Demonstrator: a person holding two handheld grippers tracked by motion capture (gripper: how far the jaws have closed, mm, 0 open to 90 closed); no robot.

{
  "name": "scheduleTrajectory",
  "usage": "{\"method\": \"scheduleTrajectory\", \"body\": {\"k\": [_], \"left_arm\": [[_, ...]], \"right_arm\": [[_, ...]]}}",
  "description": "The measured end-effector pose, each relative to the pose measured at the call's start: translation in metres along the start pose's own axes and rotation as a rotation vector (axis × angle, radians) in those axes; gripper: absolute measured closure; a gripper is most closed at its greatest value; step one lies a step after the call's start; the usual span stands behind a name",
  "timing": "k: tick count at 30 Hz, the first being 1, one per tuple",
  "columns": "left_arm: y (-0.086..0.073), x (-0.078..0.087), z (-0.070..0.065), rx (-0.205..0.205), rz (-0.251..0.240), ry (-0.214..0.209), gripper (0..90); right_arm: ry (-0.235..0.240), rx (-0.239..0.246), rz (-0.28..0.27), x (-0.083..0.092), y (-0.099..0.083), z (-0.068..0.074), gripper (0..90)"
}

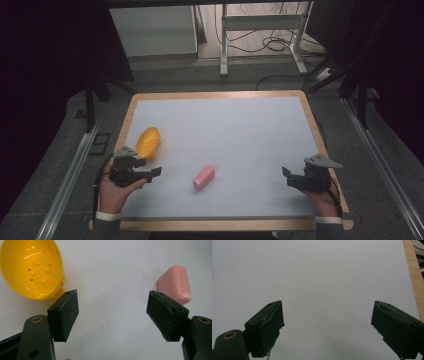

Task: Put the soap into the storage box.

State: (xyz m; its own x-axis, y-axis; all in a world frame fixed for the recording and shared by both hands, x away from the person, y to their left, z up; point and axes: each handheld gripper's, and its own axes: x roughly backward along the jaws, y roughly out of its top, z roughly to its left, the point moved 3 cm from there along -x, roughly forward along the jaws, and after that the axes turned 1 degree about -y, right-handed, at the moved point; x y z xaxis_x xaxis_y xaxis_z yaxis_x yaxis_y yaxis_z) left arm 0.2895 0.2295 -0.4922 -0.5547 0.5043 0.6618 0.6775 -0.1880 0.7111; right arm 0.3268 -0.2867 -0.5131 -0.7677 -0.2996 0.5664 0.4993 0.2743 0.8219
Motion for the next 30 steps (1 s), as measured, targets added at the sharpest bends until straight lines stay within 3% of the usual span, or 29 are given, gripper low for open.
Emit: {"method": "scheduleTrajectory", "body": {"k": [11,16,30], "left_arm": [[0.005,0.005,-0.009,-0.008,-0.009,-0.014,25.9],[0.009,0.005,-0.015,-0.005,-0.039,-0.005,26.2],[0.014,-0.011,-0.037,-0.065,0.007,-0.037,26.2]], "right_arm": [[-0.016,0.005,0.003,0.001,-0.001,0.000,10.7],[-0.019,0.006,0.005,0.001,-0.001,-0.001,10.7],[-0.033,0.012,0.013,0.000,-0.002,-0.001,10.7]]}}
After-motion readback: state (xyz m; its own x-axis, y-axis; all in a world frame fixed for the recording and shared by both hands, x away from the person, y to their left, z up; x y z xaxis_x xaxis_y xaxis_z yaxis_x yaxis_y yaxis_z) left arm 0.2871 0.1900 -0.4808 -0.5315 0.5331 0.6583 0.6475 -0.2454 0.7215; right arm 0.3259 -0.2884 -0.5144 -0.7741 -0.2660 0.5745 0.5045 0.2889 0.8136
